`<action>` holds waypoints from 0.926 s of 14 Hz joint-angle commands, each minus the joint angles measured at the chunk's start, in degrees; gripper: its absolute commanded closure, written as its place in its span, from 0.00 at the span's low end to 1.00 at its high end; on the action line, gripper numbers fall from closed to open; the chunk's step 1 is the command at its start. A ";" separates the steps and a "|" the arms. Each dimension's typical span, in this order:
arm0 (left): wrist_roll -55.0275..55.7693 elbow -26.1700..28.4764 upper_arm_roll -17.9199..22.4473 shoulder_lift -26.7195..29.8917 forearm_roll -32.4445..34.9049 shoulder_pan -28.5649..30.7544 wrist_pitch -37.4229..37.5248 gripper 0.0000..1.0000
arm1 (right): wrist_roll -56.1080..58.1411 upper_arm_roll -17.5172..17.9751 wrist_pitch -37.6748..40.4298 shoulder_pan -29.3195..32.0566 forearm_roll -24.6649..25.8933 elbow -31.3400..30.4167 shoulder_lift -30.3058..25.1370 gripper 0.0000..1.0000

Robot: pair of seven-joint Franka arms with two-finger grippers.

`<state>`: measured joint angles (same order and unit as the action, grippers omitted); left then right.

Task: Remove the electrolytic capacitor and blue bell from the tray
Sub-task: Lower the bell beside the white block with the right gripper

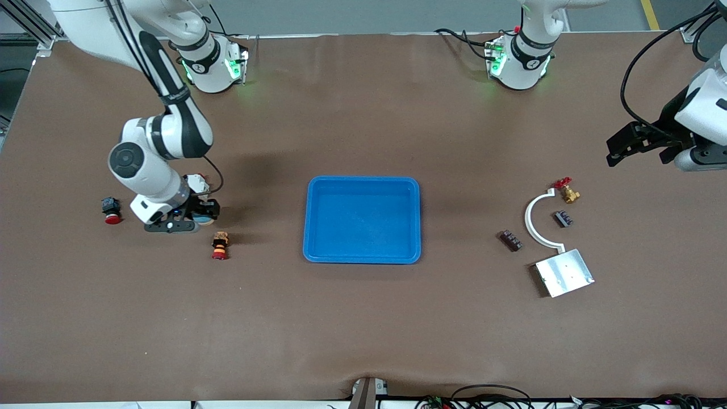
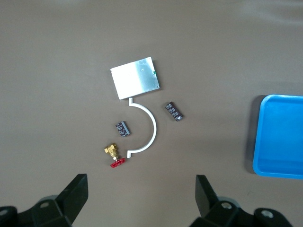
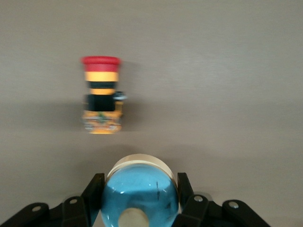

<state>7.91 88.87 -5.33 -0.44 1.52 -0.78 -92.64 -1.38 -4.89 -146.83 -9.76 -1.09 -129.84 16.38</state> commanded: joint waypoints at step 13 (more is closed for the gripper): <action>-0.45 0.69 0.41 1.49 -0.47 -0.89 1.23 0.00 | 21.42 1.46 -9.97 13.80 -0.67 -1.47 5.68 1.00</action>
<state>7.87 89.00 -5.37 -0.17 1.52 -1.30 -92.08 18.68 -4.75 -156.24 2.66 -1.09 -131.48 21.94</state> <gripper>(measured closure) 0.000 0.330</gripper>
